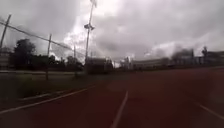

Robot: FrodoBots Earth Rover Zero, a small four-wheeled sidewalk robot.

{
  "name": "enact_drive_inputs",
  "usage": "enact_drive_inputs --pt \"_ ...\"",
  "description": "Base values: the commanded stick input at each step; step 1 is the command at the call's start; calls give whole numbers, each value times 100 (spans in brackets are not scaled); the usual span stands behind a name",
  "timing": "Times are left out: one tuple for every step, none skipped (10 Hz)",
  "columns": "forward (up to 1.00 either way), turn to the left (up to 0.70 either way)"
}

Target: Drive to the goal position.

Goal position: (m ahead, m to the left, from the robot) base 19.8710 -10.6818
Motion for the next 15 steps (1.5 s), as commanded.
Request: enact_drive_inputs --pt "70 0" --pt "70 0" --pt "70 0" --pt "70 0" --pt "70 0" --pt "70 0" --pt "70 0" --pt "70 0" --pt "70 0" --pt "70 0" --pt "70 0" --pt "70 0" --pt "70 0" --pt "70 0" --pt "70 0"
